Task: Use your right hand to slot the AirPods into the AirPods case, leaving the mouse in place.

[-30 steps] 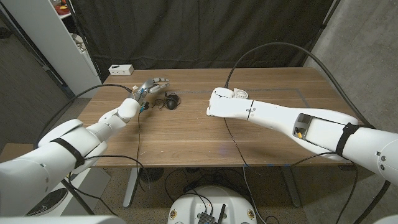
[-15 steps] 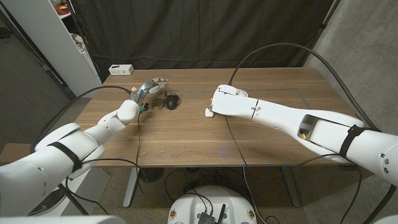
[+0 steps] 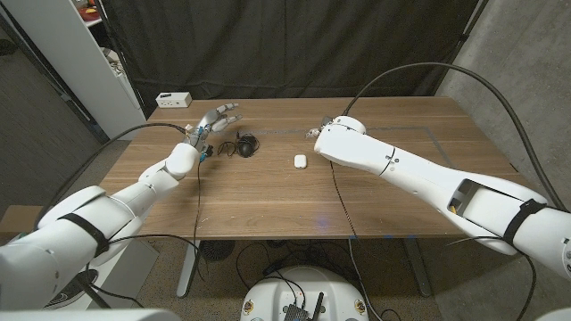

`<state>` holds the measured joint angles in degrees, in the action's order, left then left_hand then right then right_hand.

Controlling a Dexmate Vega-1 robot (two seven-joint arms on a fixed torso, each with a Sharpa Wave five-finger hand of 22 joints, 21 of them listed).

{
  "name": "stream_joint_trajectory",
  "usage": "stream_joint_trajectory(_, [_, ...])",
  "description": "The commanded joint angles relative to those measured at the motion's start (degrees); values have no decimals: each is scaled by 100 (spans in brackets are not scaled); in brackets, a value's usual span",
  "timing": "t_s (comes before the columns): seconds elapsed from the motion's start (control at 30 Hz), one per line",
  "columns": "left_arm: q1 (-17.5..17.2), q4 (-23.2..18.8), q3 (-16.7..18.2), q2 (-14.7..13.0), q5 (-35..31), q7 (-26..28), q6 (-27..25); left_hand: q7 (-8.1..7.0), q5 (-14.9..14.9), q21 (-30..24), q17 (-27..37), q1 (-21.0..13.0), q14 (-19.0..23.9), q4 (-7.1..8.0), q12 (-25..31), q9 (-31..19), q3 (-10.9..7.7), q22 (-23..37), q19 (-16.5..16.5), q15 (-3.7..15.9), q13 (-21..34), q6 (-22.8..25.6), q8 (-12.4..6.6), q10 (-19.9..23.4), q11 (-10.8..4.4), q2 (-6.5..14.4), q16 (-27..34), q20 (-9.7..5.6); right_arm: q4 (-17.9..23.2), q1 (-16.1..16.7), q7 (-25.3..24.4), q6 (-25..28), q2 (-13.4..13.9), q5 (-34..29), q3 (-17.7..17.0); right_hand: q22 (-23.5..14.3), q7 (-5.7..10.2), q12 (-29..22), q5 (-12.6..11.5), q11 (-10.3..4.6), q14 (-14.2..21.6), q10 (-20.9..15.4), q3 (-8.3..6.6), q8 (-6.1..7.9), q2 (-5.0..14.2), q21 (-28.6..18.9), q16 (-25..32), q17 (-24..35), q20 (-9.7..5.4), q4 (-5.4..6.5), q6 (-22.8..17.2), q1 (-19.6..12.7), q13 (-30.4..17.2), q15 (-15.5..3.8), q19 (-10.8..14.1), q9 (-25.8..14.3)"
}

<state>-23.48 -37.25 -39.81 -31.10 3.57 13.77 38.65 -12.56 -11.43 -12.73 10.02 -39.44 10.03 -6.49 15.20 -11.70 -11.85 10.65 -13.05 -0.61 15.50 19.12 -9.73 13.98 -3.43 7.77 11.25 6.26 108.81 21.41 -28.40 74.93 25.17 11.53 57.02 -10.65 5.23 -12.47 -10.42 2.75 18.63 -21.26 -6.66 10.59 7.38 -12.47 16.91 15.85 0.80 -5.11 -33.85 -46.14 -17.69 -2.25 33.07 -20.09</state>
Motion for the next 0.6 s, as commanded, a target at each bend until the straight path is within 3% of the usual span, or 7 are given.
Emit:
stream_joint_trajectory(0.03, [-540, -1041, 493, -264, 253, -133, 13, 0, 15, -30, 11, 56, 85, 15, 13, -1, -9, 21, -91, 52, 10, -112, -18, 70, 20, 19, 18, 11, 727, 1654, -1001, -2033, 442, -271, -1381, 8, 60, -26, -55, -141, -10, -14, -90, -8, 74, 69, 8, 25, -30, -58, 69, -74, -17, -286, -153, 40])
stream_joint_trajectory(0.17, [-677, -1302, 637, -282, 272, -154, 101, 0, 16, -30, 10, 66, 84, 19, 11, 3, -10, 22, -100, 73, 8, -194, -19, 78, 19, 22, 4, 26, 695, 2053, -1100, -2821, 501, -350, -1705, 28, 71, -27, -57, -193, 48, 3, -139, -68, 71, 47, 26, 10, -38, -147, 371, -155, -27, -361, -89, 99])
stream_joint_trajectory(0.23, [-793, -1538, 714, -316, 268, -126, 25, -5, 15, -26, 11, 79, 85, 29, 11, 4, -14, 22, -100, 80, 8, -216, -41, 85, 24, 35, -5, 30, 647, 2246, -1177, -3223, 489, -377, -1876, 45, 71, -28, -60, -151, 103, -3, -181, -80, 49, 21, 21, -30, -52, -231, 534, -250, -24, -379, 13, 135])
stream_joint_trajectory(0.37, [-958, -1840, 834, -349, 255, -128, -46, -1, 16, -21, 11, 94, 87, 36, 7, 5, -17, 22, -100, 95, 9, -173, -88, 85, 33, 41, -18, 40, 563, 2536, -1328, -3879, 439, -464, -2143, 89, 36, -10, -71, -21, 234, -15, -284, -94, -9, -10, -46, -187, -223, -384, 963, -457, 13, -331, 277, 237])
stream_joint_trajectory(0.6, [-1089, -2057, 999, -246, 250, -66, -121, 4, 16, -13, 11, 111, 96, 44, 10, 9, -27, 23, -98, 106, 11, -186, -109, 107, 42, 54, -30, 48, 342, 2864, -1232, -4926, 407, -426, -2529, 108, 57, 47, -85, -148, 148, 88, -360, -111, 39, 57, -130, -269, -370, -403, 1420, -583, 53, -410, 286, 328])
